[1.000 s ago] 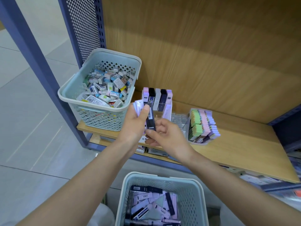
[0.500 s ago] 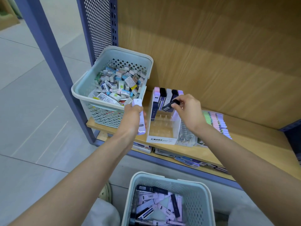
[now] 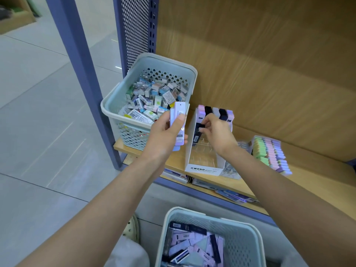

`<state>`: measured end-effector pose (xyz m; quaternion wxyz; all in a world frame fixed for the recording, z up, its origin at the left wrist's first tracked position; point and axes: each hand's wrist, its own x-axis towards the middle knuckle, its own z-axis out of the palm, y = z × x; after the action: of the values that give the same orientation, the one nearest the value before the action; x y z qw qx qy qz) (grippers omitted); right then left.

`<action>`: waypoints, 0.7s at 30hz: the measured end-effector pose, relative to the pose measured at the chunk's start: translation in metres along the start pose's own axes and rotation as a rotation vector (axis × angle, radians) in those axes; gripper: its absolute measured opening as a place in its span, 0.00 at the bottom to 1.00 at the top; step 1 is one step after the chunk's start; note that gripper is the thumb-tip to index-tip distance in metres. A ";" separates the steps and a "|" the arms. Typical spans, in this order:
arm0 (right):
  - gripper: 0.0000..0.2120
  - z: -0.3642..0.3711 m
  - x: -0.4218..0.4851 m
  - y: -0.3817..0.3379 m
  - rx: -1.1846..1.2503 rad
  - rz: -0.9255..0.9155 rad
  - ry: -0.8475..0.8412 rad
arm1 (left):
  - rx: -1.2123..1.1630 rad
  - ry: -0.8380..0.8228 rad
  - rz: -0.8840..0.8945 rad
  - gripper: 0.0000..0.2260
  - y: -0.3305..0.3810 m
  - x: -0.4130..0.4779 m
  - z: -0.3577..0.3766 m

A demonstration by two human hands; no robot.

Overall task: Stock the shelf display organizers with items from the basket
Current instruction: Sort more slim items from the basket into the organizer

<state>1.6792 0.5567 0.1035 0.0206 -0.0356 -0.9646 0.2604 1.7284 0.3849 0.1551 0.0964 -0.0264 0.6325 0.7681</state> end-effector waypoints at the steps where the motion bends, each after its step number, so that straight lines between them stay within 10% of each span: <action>1: 0.07 0.001 0.001 -0.001 0.010 0.000 -0.003 | 0.006 -0.002 0.011 0.06 0.000 0.000 -0.001; 15: 0.17 0.008 -0.016 0.001 -0.343 -0.056 -0.052 | 0.168 -0.043 -0.044 0.12 -0.006 0.000 -0.004; 21: 0.23 -0.031 -0.054 -0.027 0.162 -0.165 -0.015 | 0.340 -0.096 -0.077 0.07 -0.008 -0.004 -0.004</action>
<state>1.7332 0.5443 0.1427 0.0376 0.0474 -0.9402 0.3352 1.7336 0.3818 0.1471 0.1590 0.0027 0.7466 0.6460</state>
